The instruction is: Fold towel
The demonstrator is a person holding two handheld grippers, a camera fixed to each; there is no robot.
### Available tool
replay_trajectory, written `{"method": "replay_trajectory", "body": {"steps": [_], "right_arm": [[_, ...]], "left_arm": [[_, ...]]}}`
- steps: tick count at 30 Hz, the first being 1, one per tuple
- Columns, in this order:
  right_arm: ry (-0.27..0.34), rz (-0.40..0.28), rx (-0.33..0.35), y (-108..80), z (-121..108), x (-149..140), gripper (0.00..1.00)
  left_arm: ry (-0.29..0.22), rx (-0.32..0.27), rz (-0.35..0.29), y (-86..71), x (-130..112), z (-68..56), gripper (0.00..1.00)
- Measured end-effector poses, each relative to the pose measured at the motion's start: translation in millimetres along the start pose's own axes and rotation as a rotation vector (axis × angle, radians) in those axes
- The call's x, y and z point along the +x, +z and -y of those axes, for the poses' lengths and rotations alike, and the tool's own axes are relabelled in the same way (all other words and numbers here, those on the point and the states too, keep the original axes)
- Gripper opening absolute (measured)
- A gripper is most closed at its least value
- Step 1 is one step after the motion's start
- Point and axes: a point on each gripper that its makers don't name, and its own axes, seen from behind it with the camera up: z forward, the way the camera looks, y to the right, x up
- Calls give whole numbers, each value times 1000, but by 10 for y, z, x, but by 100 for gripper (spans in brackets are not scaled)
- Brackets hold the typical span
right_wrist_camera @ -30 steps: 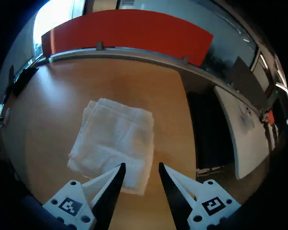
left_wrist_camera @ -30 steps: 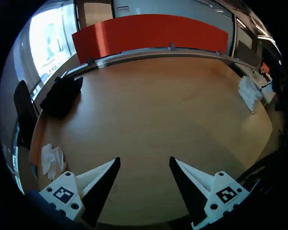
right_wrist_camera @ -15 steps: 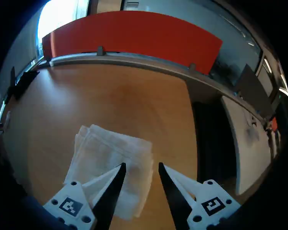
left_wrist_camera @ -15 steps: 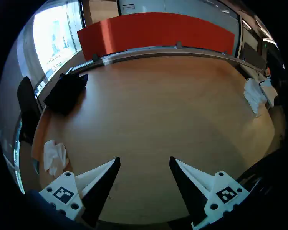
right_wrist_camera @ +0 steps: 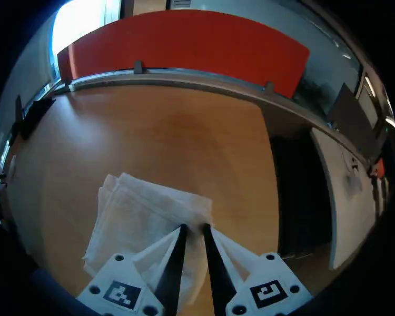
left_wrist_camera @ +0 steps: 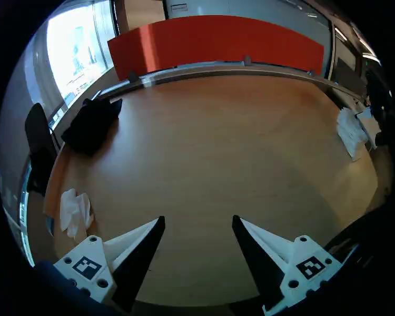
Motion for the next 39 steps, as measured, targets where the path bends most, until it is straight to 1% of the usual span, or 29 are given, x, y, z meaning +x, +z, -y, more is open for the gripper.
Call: {"method": "replay_trajectory", "body": {"steps": [2, 6, 10, 14, 24, 30, 39], "right_arm": [[-3, 1, -1, 10, -1, -6, 19], [-5, -2, -1, 28, 4, 5, 15], [-9, -4, 2, 44, 8, 18, 5], [-13, -4, 3, 59, 18, 30, 2], [-15, -39, 23, 74, 110, 164, 4], [-24, -46, 34, 77, 166, 211, 4], [-22, -54, 14, 42, 120, 231, 6]], "left_arm": [[1, 0, 1, 2, -5, -9, 95], [1, -1, 2, 5, -6, -28, 95], [0, -1, 1, 8, 4, -35, 95], [-2, 1, 1, 11, 5, -29, 95], [-3, 4, 0, 10, 13, -16, 94], [-1, 5, -3, 6, 28, -16, 95], [-5, 6, -7, 1, 34, -1, 95]]}}
